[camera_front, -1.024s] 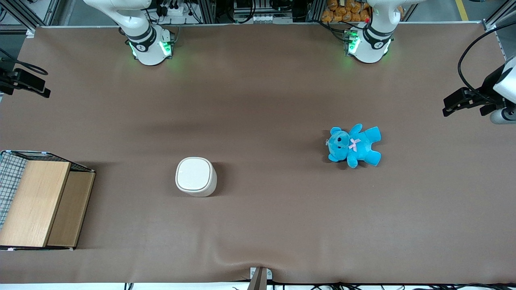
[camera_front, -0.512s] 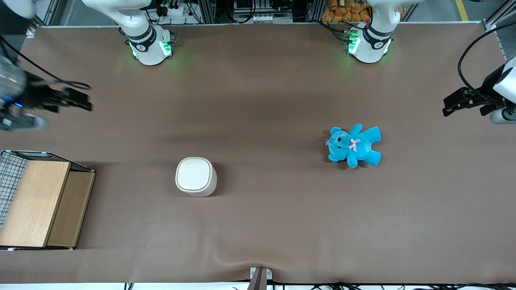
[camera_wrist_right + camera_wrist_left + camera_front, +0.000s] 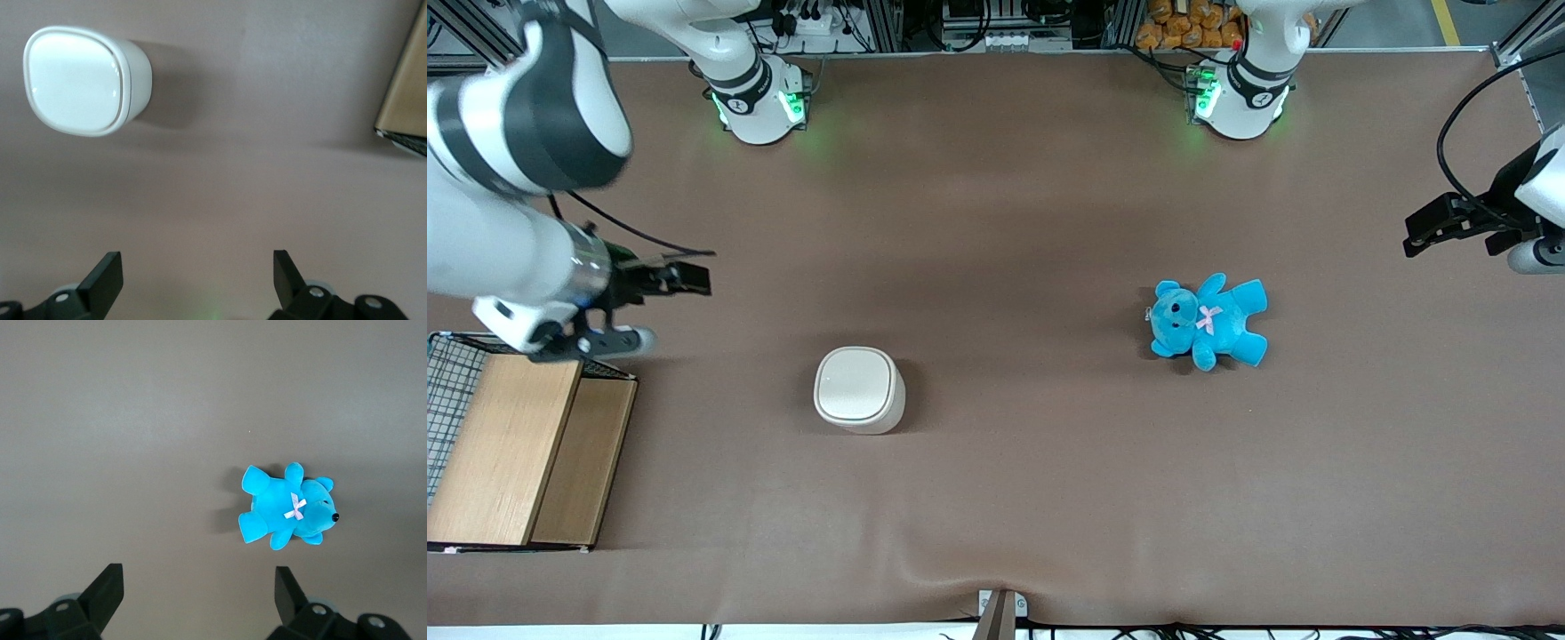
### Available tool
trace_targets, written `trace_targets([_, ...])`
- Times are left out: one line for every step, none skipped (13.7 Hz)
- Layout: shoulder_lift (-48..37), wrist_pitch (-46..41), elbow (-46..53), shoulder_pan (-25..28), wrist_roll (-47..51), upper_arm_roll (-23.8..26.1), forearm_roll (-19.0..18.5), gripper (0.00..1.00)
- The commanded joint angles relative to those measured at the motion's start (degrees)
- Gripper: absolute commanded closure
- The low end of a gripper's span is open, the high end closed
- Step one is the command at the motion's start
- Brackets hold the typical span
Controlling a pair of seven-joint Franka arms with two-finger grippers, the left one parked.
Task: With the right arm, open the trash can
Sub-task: 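Move the right gripper toward the white trash can's lid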
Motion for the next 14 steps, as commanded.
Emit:
trace_targets([4.7, 3.0, 1.2, 0.6, 0.5, -0.2, 1.7, 0.09])
trace_targets([6.0, 4.0, 1.4, 1.5, 0.5, -0.2, 1.9, 0.12])
trace_targets([7.0, 5.8, 1.4, 2.5, 0.6, -0.2, 2.0, 0.17])
trace_targets([7.5, 7.5, 1.4, 3.4, 1.0, -0.2, 1.8, 0.25])
trace_targets([8.0, 8.4, 1.4, 4.3, 1.5, -0.3, 1.7, 0.37])
trace_targets([8.7, 9.4, 1.4, 4.7, 2.6, -0.3, 1.8, 0.46])
trace_targets([9.3, 10.5, 1.4, 5.0, 3.3, -0.3, 1.8, 0.55])
trace_targets([10.0, 11.6, 1.4, 5.6, 3.7, -0.3, 1.9, 0.67])
trace_targets([10.6, 13.1, 1.4, 6.4, 4.2, -0.3, 1.8, 0.85])
trace_targets([11.1, 14.8, 1.4, 7.1, 4.7, -0.3, 1.8, 1.0])
trace_targets([11.5, 15.6, 1.4, 7.8, 5.3, -0.3, 1.8, 1.0])
trace_targets([12.0, 16.5, 1.4, 8.5, 6.4, -0.3, 1.5, 1.0])
trace_targets([12.7, 17.7, 1.5, 8.6, 6.9, -0.3, 1.4, 1.0])
trace_targets([13.4, 18.6, 1.6, 8.6, 7.0, -0.4, 1.5, 1.0])
